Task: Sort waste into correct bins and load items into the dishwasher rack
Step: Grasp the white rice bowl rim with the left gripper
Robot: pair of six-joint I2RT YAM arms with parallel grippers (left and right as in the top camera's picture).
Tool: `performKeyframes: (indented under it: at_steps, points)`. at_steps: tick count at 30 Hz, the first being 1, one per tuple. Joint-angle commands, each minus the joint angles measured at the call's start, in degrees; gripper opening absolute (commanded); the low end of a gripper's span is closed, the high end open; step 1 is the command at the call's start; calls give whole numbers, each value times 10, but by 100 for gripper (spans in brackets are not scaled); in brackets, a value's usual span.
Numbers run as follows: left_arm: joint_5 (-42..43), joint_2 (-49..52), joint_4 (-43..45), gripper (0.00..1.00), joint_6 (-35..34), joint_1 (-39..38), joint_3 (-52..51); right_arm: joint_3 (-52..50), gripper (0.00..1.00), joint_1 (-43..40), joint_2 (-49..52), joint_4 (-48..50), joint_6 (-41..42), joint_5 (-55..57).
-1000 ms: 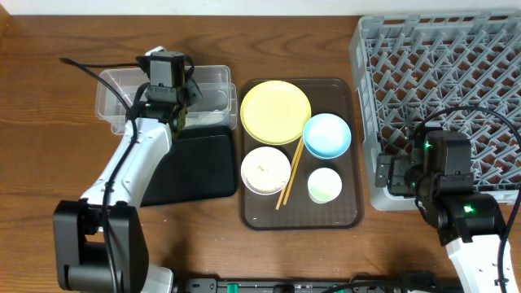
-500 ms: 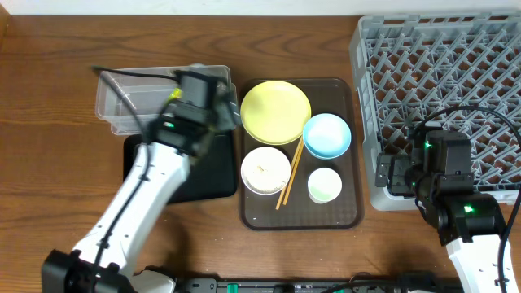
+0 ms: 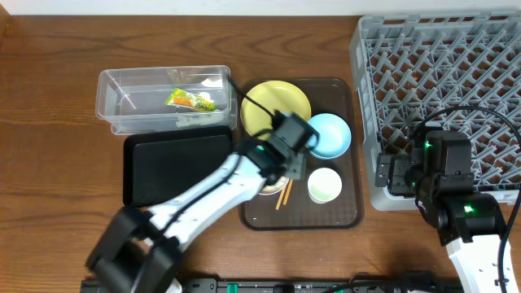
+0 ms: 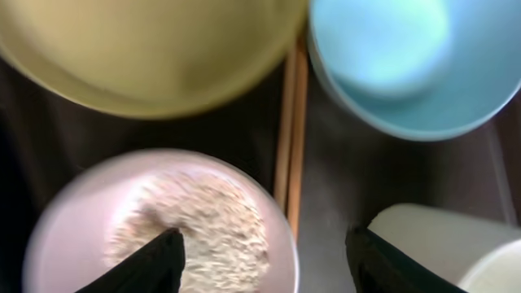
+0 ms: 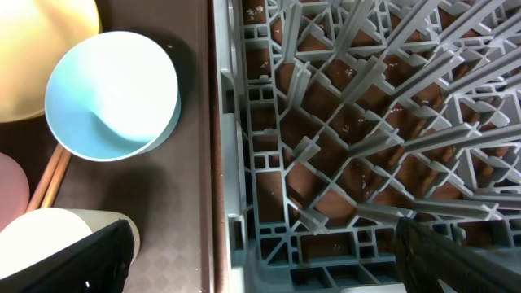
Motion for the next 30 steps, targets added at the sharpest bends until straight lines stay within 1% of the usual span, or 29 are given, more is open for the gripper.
performKeyframes:
  at_steps: [1, 4, 6, 8, 12, 14, 15, 19, 23, 27, 30]
  points:
    - [-3, 32, -3, 62, -12, -12, -5, 12, 99, 5, -2, -1, -4, 3]
    - [-3, 59, -3, 50, -38, -17, -5, 12, 99, 5, -2, -1, -4, 3]
    - [-3, 68, -5, 43, -39, -19, -5, 12, 99, 5, -2, -1, -4, 3]
    - [-3, 69, -6, 32, -39, -19, -5, 12, 99, 5, -2, -2, -3, 3]
    - [-3, 66, -6, 19, -39, -19, -5, 12, 99, 5, -2, -2, -4, 3]
    - [-3, 65, -10, 9, -39, -19, -5, 12, 99, 5, -2, -2, -4, 3]
    - [-3, 63, -12, 7, -39, -19, -5, 12, 99, 5, -2, -2, -4, 3]
    - [-3, 44, -25, 6, -39, -19, -5, 12, 99, 5, -2, -2, -4, 4]
    - [-3, -9, -50, 6, -36, -19, -4, 12, 99, 5, -2, -2, -4, 4]
    - [2, -86, -79, 5, 14, -12, -4, 12, 99, 5, -2, -2, -4, 4]
    - [37, -139, -102, 6, 26, 17, -4, 12, 99, 5, -2, -3, -4, 4]
